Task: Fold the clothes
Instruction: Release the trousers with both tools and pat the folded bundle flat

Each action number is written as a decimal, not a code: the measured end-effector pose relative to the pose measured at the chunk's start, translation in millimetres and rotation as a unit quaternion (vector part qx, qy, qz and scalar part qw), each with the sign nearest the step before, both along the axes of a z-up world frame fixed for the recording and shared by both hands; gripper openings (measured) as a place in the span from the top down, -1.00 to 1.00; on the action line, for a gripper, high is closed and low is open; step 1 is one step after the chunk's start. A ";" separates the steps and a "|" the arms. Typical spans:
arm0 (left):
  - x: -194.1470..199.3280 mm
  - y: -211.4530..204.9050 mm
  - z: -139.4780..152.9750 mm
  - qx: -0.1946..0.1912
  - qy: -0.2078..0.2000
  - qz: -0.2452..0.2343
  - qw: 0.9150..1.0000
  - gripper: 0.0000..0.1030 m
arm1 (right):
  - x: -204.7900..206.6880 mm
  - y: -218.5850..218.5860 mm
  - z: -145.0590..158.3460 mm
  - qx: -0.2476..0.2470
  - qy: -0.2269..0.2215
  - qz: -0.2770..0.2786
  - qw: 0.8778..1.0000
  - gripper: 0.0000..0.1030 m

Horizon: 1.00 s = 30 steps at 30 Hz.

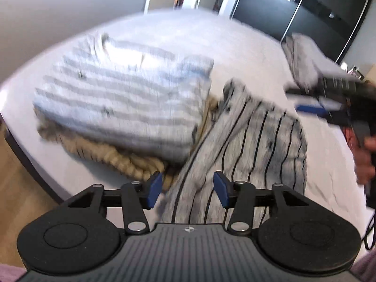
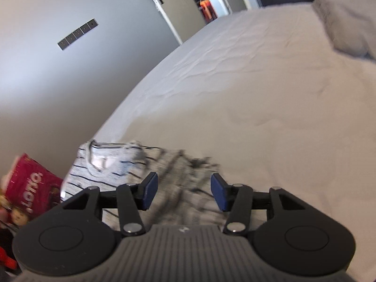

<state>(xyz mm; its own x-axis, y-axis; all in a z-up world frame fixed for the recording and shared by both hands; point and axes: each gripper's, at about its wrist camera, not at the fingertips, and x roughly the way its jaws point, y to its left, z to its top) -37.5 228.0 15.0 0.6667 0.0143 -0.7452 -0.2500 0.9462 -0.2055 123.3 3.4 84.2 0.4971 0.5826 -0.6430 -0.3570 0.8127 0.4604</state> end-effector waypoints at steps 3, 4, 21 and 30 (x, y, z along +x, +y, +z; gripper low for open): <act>8.1 -8.7 12.0 0.009 -0.013 -0.036 0.999 0.24 | -22.4 -17.7 -0.5 -0.046 -0.023 -0.001 0.999 -0.02; 15.3 -12.2 13.6 0.011 -0.011 -0.055 0.998 0.32 | -30.5 -22.6 -2.7 -0.060 -0.030 0.003 0.998 -0.02; 128.0 -28.3 -26.5 0.087 0.028 -0.163 0.982 0.51 | -31.4 5.1 -42.9 -0.105 -0.046 0.069 0.991 0.44; 147.3 -15.3 -57.3 0.080 0.049 -0.157 0.983 0.55 | 15.1 17.6 -81.7 -0.094 0.010 0.055 0.994 0.60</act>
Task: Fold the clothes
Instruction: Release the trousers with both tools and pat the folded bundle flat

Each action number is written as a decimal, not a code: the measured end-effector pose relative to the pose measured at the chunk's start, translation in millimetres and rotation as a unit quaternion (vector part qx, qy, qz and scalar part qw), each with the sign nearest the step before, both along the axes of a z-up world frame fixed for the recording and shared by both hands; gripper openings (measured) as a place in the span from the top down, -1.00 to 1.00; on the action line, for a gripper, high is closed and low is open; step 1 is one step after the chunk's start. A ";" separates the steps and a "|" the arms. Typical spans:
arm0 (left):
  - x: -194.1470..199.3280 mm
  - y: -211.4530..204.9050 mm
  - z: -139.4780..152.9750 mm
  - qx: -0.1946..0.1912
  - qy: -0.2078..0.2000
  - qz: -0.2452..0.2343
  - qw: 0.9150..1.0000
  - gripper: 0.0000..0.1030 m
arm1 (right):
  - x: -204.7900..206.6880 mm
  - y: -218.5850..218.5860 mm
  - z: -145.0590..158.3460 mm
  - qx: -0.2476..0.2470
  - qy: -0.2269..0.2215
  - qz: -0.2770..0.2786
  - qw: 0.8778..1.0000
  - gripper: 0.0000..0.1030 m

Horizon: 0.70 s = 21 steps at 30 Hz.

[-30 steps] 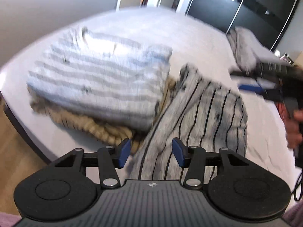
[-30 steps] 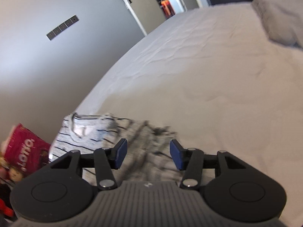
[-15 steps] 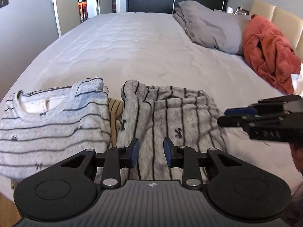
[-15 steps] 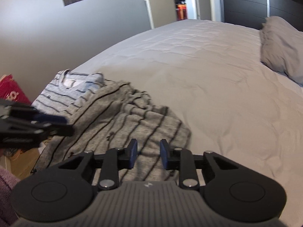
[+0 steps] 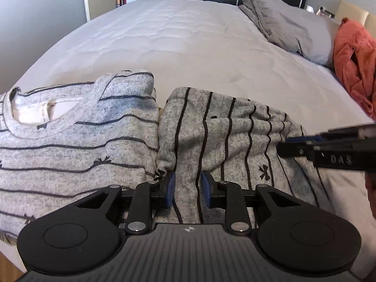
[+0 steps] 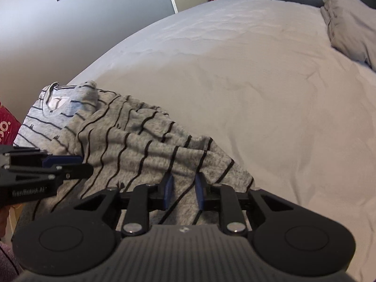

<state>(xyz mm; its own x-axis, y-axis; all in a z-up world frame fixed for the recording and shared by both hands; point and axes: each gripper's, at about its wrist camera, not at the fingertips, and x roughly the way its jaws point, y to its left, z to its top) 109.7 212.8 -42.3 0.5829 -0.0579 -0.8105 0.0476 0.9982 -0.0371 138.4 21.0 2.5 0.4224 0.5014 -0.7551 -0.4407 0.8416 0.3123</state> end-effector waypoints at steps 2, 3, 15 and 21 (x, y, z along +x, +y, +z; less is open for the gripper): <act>2.2 -0.7 -2.4 0.002 0.001 -0.001 1.000 0.55 | 6.6 3.2 -7.0 0.004 0.005 -0.002 1.000 0.62; 3.0 -0.9 -2.7 0.002 0.002 0.000 1.000 0.55 | 10.0 4.9 -10.5 0.007 0.008 -0.004 1.000 0.63; -22.3 -18.6 28.4 0.020 -0.047 -0.002 0.999 0.54 | -6.5 -22.9 21.0 0.079 0.017 -0.015 0.997 -0.02; -67.6 -28.3 42.1 -0.026 -0.046 0.004 0.999 0.54 | -23.1 -51.2 38.1 0.045 0.001 -0.037 0.998 -0.10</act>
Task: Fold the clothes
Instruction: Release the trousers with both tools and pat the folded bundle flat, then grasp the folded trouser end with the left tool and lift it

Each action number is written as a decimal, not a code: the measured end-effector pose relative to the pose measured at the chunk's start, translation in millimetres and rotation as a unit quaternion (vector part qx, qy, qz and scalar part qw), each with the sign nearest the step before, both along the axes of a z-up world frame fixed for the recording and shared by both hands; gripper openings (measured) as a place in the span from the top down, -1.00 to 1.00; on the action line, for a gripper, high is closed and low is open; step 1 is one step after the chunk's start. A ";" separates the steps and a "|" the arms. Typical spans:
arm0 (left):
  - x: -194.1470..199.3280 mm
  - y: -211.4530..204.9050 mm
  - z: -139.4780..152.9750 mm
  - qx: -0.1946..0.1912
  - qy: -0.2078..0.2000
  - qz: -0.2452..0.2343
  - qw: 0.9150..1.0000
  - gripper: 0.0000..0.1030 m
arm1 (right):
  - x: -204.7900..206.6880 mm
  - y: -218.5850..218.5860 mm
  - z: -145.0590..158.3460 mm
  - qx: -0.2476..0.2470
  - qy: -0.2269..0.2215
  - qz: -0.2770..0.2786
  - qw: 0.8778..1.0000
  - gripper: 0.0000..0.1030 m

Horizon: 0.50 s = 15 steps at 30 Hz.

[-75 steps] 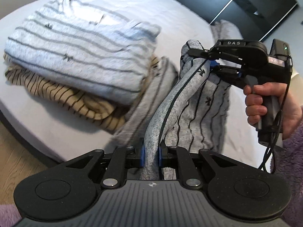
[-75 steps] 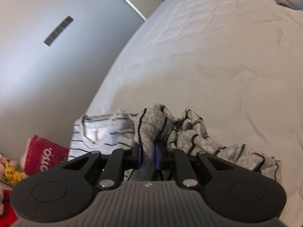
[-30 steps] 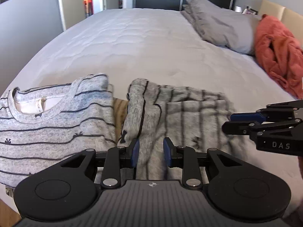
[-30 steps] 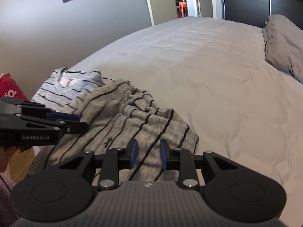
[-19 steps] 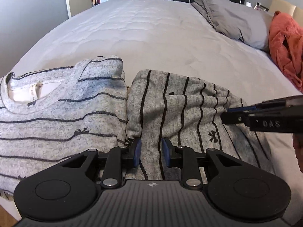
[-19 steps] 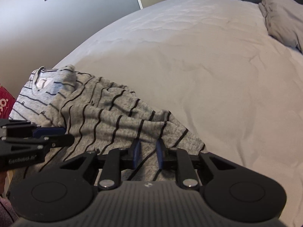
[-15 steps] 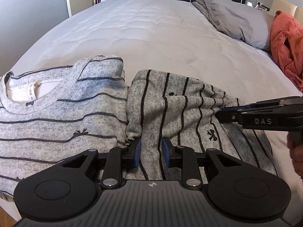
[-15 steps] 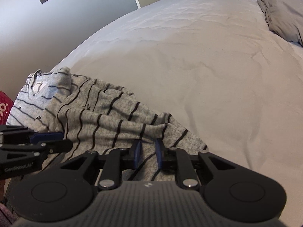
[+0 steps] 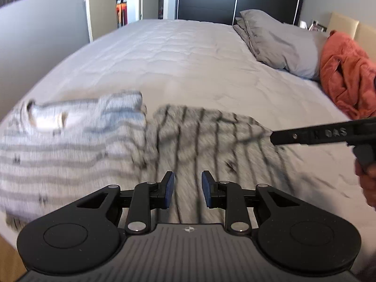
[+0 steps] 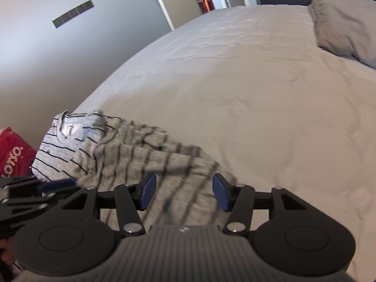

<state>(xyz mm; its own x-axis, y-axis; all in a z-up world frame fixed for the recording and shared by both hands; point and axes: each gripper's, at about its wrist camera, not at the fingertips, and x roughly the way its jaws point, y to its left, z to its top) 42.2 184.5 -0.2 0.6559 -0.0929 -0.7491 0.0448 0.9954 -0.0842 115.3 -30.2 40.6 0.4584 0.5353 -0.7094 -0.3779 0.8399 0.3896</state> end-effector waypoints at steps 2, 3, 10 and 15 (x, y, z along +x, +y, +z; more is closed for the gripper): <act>-14.5 -9.1 0.6 -0.015 0.008 -0.012 1.000 0.52 | -4.3 -9.5 -5.2 -0.006 0.013 -0.005 1.000 -0.11; -21.6 -17.0 0.3 -0.016 0.010 -0.020 1.000 0.46 | -7.2 -14.3 -8.6 -0.009 0.020 -0.007 1.000 -0.11; -67.8 -86.1 -14.3 -0.015 0.026 -0.043 0.999 0.15 | -30.5 -47.7 -19.5 -0.038 0.041 -0.023 0.998 -0.11; -76.4 -123.5 -35.1 0.011 0.046 -0.053 0.997 0.15 | -45.5 -68.8 -19.3 -0.041 0.044 -0.030 0.998 -0.11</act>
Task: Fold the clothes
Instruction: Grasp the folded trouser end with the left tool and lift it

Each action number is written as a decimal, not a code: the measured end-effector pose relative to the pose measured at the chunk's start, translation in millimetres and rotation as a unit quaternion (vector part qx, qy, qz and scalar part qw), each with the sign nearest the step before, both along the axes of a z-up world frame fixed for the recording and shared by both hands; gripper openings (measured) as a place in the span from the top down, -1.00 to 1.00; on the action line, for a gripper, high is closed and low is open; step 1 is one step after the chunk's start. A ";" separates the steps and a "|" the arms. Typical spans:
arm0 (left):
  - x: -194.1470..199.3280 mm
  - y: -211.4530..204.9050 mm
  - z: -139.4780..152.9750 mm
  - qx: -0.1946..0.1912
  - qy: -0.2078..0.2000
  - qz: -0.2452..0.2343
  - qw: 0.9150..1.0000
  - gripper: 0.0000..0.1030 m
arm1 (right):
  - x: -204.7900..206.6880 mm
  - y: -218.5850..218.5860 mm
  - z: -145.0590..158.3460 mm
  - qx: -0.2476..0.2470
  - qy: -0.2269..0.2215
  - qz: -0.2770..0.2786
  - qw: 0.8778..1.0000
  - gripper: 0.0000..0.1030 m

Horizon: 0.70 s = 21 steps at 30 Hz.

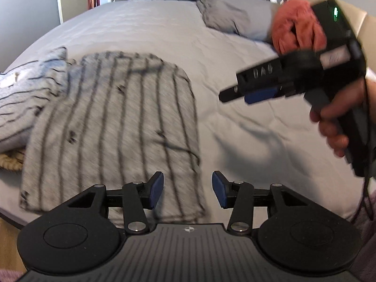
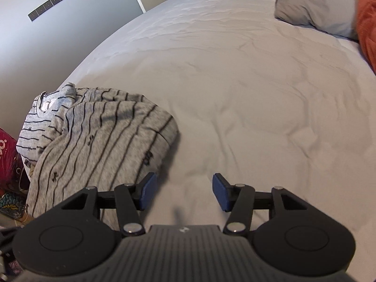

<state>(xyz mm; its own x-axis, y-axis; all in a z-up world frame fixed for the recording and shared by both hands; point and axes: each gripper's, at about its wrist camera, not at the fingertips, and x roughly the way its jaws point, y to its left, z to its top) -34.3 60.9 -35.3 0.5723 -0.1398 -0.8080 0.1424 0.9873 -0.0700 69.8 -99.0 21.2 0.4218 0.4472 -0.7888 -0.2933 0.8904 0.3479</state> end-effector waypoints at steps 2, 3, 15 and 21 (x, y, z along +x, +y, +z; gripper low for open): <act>1.8 -10.7 -9.7 0.025 -0.001 0.002 1.000 0.15 | -5.5 -6.7 0.0 -0.002 0.000 -0.001 1.000 -0.11; 3.8 -15.1 -15.1 0.039 -0.001 0.003 0.999 0.15 | -7.6 -9.7 -0.4 -0.003 0.001 -0.001 1.000 -0.11; 13.7 -6.7 -30.8 0.082 0.007 -0.010 0.997 0.58 | -24.8 -15.4 -4.4 -0.058 -0.070 0.090 0.992 -0.22; 1.5 22.9 -14.9 0.040 0.016 -0.015 0.999 0.65 | -29.6 18.0 -8.6 -0.184 -0.202 0.262 0.926 -0.28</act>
<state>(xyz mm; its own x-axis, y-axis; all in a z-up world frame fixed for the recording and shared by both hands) -32.7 83.8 -50.2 0.5428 -0.0911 -0.8349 0.1703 0.9854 0.0032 40.2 -81.0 12.7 0.5176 0.4068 -0.7527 -0.7580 0.6261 -0.1828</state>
